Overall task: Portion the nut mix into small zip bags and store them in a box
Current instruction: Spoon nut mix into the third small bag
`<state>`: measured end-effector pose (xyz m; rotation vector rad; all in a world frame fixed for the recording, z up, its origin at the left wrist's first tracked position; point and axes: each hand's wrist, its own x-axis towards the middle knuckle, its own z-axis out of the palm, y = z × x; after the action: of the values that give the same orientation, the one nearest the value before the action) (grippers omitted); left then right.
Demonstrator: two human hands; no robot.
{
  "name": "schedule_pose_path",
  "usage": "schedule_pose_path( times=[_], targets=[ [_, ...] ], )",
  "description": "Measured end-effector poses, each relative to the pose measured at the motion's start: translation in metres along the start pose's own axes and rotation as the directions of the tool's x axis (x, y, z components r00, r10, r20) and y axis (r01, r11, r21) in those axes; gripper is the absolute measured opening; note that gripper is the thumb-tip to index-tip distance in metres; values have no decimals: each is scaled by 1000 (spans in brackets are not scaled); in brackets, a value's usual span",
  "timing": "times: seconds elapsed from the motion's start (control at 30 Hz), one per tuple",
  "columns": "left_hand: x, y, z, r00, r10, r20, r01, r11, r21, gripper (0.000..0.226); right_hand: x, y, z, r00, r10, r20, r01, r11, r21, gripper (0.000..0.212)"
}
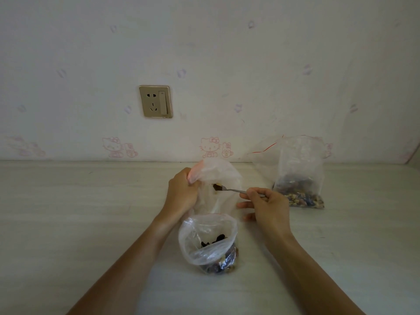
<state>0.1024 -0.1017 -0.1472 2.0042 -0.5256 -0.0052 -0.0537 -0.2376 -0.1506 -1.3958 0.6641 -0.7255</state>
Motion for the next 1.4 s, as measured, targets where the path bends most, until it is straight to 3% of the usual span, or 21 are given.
schedule_pose_path(
  times=[0.1,0.27,0.53,0.77,0.87,1.1,1.4],
  targets=[
    [0,-1,0,999,-42,23,43,999,-18,6,1,1,0,1000,-20,-9,20,1000,1,10],
    [-3,0,-2,993,-83,89,85,996,-26,45,2,1,-1,999,-32,-15,32,999,-24,10],
    [-5,0,-1,993,-90,76,64,956,286,22,-1,-6,-2,975,-218,-37,204,952,-226,20],
    [-9,0,-2,999,6,52,-25,924,382,9,-3,-12,-8,955,-296,7,279,893,-354,25],
    [-7,3,-2,998,20,53,-35,948,316,9,-5,-12,-6,951,-308,25,292,867,-404,25],
    [-3,5,0,995,-74,67,76,997,-19,17,-8,-11,-3,941,-336,46,321,839,-440,24],
    [-3,5,4,970,-222,102,238,953,-188,12,-3,-5,-1,999,-40,21,43,991,-130,15]
  ],
)
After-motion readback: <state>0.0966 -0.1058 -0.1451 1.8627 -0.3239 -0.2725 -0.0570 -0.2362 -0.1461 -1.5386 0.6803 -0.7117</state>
